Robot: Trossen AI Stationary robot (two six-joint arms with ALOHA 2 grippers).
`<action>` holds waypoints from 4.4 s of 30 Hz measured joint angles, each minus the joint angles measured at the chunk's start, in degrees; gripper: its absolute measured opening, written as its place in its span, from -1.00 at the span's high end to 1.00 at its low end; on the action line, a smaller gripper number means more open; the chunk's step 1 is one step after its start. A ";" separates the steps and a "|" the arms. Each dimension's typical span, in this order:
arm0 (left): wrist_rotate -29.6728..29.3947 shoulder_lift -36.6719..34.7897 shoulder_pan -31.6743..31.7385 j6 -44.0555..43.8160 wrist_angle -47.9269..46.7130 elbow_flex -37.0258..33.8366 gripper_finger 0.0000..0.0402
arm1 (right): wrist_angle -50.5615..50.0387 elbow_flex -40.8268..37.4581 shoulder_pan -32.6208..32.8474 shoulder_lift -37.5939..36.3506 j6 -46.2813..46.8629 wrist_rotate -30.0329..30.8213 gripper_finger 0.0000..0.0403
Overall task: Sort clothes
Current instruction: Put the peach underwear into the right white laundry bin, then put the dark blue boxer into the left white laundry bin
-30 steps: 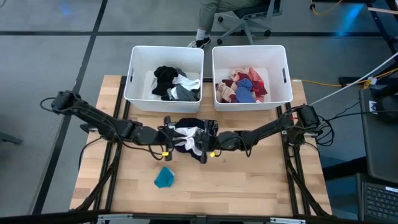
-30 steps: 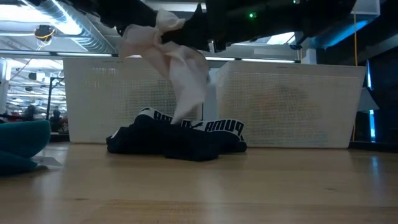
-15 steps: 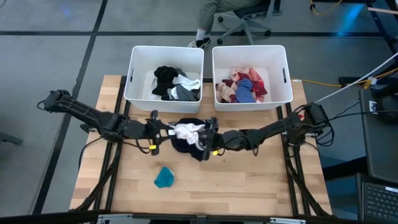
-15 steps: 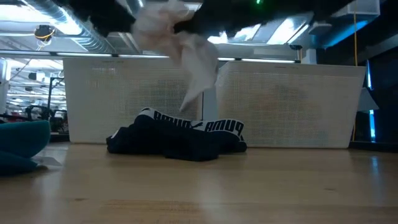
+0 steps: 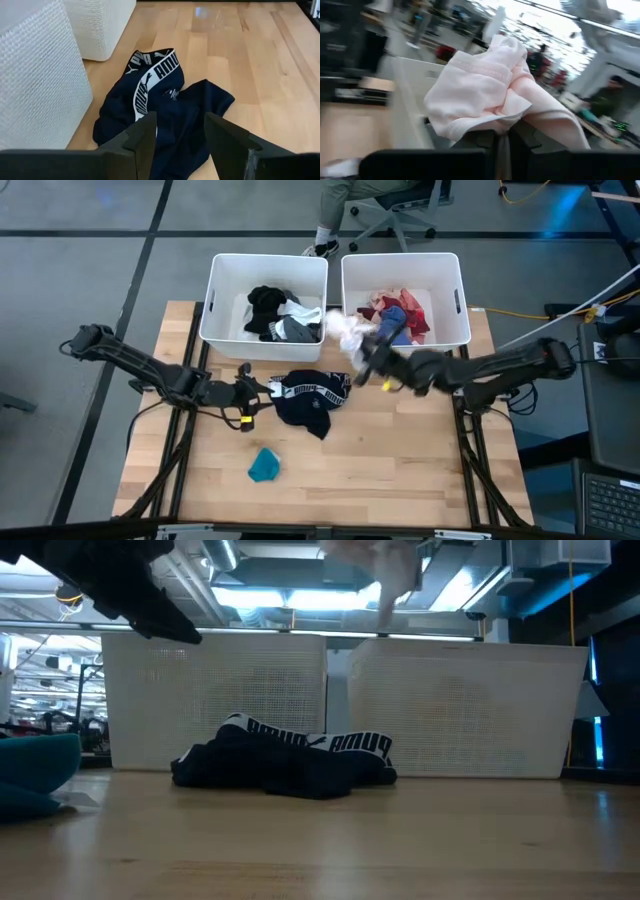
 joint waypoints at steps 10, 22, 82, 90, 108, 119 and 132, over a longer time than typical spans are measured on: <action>0.00 0.00 -0.01 1.20 3.04 -1.30 0.22 | -13.39 0.00 -19.23 -11.22 1.12 0.72 0.85; 0.00 0.00 -0.01 1.25 3.09 -1.30 0.22 | -37.58 -0.04 -41.77 -8.03 21.79 -16.27 0.84; 0.04 0.04 -0.01 0.66 5.17 -1.32 0.22 | -25.66 0.44 -2.84 8.33 33.60 -32.53 -0.52; 0.02 0.04 0.02 0.81 5.37 -1.32 0.22 | -16.45 0.59 -2.97 21.41 33.07 -30.37 -0.52; -0.09 5.54 0.04 0.76 6.16 -1.32 0.22 | -12.48 0.63 -6.91 35.67 35.99 -27.28 -0.33; -0.13 7.85 0.04 2.37 10.07 -1.32 0.22 | -12.47 0.63 -6.73 35.87 29.72 -27.71 0.91; -0.13 7.85 0.04 2.35 10.10 -1.32 0.22 | -18.27 0.59 -1.89 20.73 25.76 -19.13 0.96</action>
